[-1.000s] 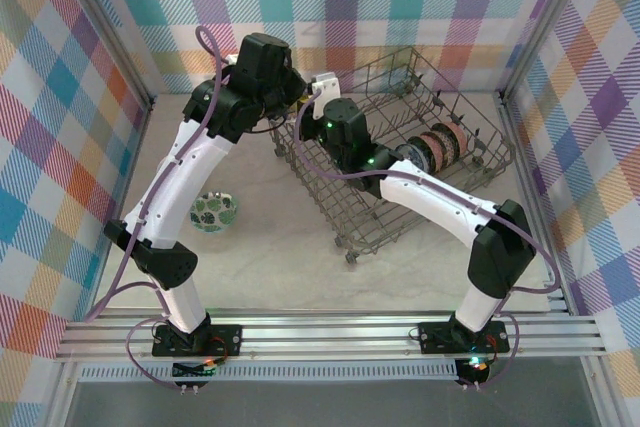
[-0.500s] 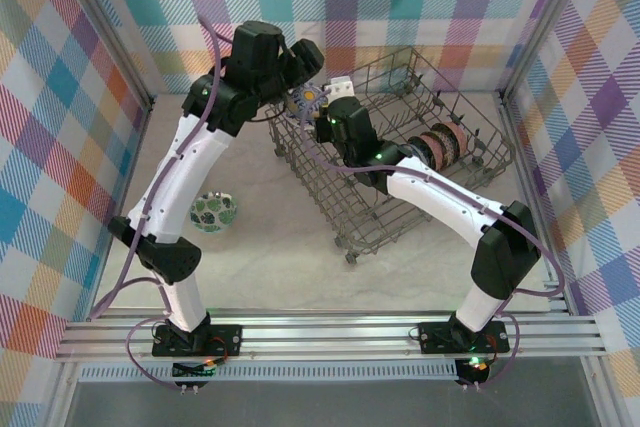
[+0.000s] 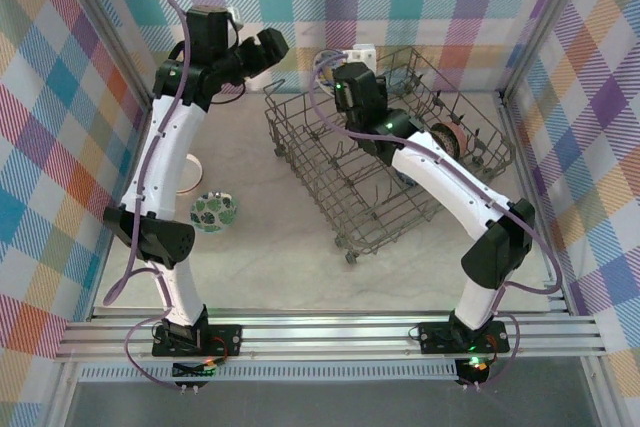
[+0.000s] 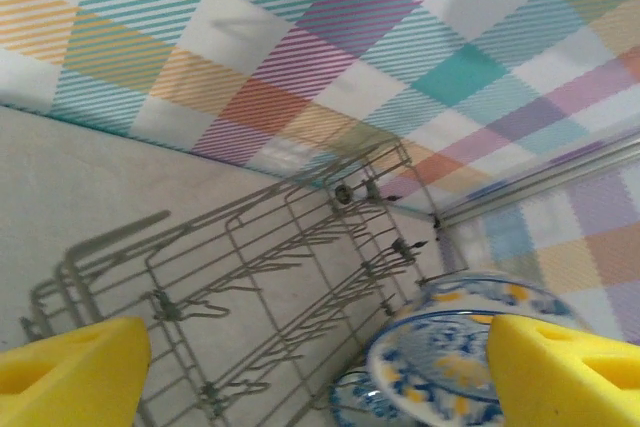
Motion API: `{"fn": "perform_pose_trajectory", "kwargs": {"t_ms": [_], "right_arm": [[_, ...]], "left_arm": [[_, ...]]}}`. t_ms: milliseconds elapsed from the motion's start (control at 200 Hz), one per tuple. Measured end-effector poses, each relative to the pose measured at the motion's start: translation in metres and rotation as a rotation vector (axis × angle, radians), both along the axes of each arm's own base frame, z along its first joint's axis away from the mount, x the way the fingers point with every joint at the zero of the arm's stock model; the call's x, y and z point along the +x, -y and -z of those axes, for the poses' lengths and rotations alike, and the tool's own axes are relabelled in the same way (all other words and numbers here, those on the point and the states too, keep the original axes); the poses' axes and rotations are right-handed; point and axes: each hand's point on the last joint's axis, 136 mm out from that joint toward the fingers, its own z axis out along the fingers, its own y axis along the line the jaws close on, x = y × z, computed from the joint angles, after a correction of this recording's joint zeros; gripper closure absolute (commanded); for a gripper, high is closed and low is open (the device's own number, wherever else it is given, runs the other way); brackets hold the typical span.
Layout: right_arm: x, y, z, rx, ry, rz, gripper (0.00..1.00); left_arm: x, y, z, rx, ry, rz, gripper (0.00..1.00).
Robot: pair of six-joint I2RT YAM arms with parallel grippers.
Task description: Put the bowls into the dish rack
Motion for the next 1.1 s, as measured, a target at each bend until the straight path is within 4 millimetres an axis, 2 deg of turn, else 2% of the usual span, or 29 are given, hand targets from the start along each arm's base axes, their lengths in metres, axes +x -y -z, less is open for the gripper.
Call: {"fn": "perform_pose_trajectory", "kwargs": {"t_ms": [90, 275, 385, 490, 590, 805, 1100], "right_arm": [[-0.006, 0.024, 0.015, -0.093, -0.063, 0.089, 0.99], [-0.033, 0.073, 0.051, -0.258, -0.225, 0.245, 0.99], [-0.056, 0.102, 0.069, -0.322, -0.328, 0.33, 1.0], [-0.08, 0.127, 0.079, -0.362, -0.411, 0.424, 1.0], [-0.092, 0.141, 0.089, -0.374, -0.453, 0.52, 1.0], [-0.091, 0.142, 0.118, -0.395, -0.485, 0.616, 1.0], [-0.091, 0.145, 0.12, -0.416, -0.472, 0.645, 1.0]], "left_arm": [[0.006, -0.004, 0.024, 0.037, -0.023, 0.032, 0.13], [0.008, -0.011, 0.101, 0.107, -0.138, 0.082, 0.13], [0.006, -0.017, 0.125, 0.116, -0.175, 0.095, 0.13], [0.007, -0.022, 0.128, 0.112, -0.169, 0.105, 0.13], [0.006, -0.024, 0.123, 0.113, -0.146, 0.115, 0.13], [0.002, -0.022, 0.111, 0.094, -0.108, 0.139, 0.13], [-0.002, -0.027, 0.125, 0.091, -0.143, 0.137, 0.13]]}}
